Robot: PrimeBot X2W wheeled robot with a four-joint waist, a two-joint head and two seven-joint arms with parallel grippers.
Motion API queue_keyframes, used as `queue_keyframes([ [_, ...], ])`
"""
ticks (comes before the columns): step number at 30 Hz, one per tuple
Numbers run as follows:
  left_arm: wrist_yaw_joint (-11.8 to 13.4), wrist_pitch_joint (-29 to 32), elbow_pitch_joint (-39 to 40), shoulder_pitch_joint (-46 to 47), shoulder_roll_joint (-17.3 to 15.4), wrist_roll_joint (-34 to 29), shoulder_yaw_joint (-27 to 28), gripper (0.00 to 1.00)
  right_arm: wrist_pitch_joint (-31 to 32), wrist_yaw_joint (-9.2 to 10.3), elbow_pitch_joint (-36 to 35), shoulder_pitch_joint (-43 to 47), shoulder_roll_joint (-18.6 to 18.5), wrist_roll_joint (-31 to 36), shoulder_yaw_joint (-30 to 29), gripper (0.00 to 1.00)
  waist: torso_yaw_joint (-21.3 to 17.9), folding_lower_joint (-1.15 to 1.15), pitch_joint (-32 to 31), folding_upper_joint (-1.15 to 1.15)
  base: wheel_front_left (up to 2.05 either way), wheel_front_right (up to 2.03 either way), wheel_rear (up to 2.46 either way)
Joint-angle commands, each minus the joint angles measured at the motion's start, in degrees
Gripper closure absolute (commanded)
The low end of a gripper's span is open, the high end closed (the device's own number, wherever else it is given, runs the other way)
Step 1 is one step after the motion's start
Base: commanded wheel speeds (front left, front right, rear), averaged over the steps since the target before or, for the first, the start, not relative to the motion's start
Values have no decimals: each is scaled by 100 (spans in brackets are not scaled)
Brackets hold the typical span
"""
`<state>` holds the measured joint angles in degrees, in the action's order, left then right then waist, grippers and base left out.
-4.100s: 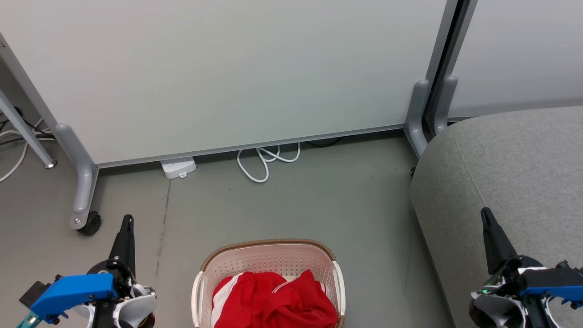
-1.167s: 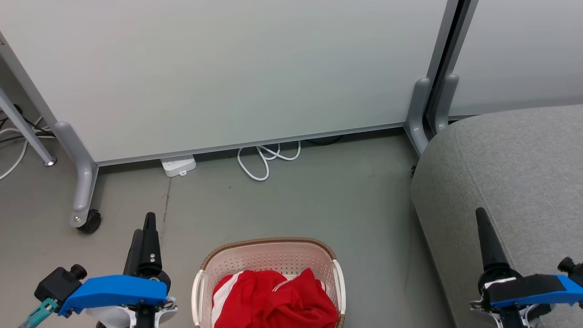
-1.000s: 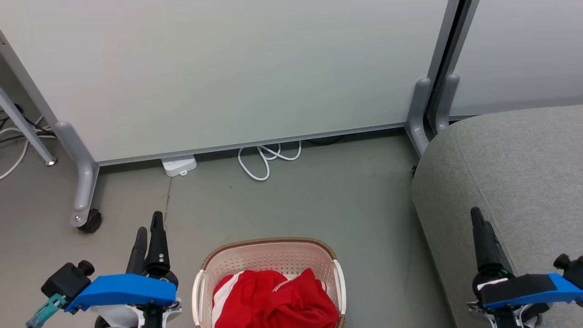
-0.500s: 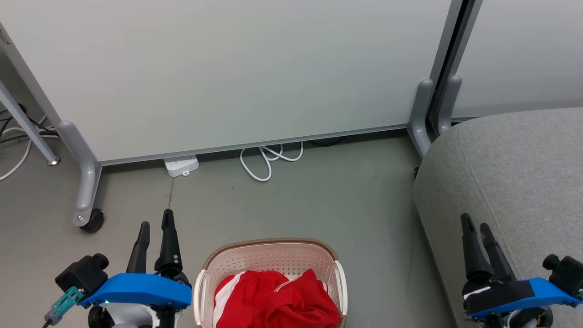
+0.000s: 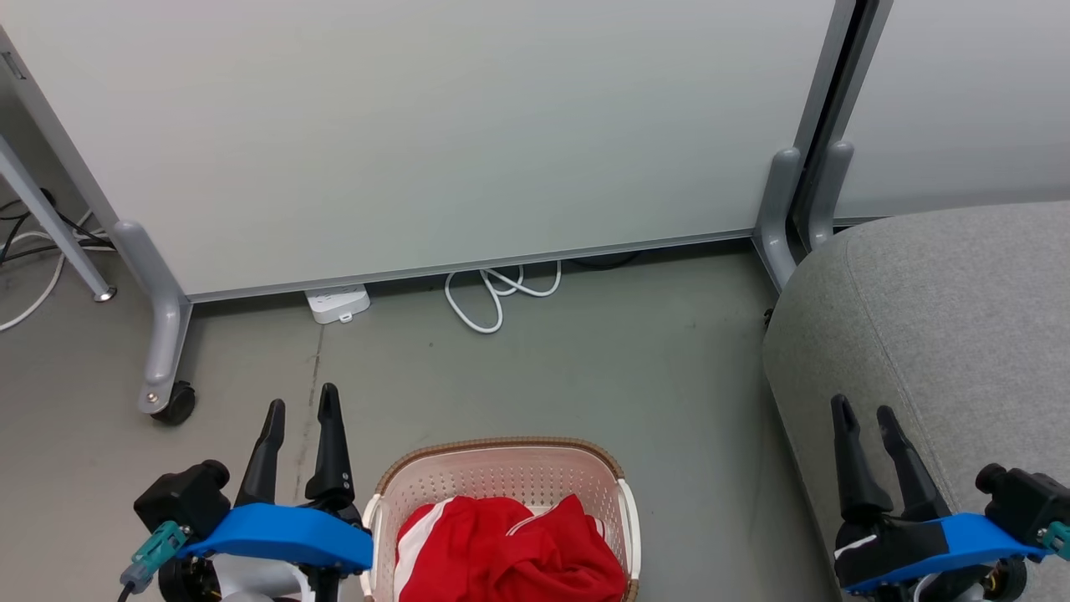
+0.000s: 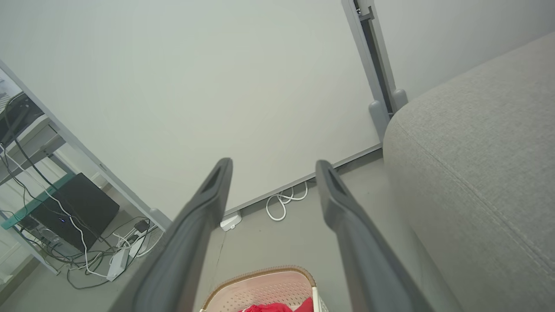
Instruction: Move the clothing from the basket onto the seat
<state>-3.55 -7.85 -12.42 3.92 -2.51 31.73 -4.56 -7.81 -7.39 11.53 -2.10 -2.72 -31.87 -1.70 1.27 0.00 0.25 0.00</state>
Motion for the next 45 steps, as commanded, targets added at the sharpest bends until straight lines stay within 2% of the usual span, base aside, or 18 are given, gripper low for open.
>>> queue_keyframes([
  [1,20,-60,39,127,-40,-182,-32,0,-64,-10,-51,7,-41,185,22,0,2,0,-1,0,0,0,0],
  [29,8,-454,-236,153,-42,-1783,-286,0,-452,-13,23,86,-32,1872,90,0,96,0,7,0,0,0,0],
  [45,4,-629,-411,154,-43,-2460,-407,0,-632,-14,119,125,-31,2661,106,0,134,0,7,0,0,0,0],
])
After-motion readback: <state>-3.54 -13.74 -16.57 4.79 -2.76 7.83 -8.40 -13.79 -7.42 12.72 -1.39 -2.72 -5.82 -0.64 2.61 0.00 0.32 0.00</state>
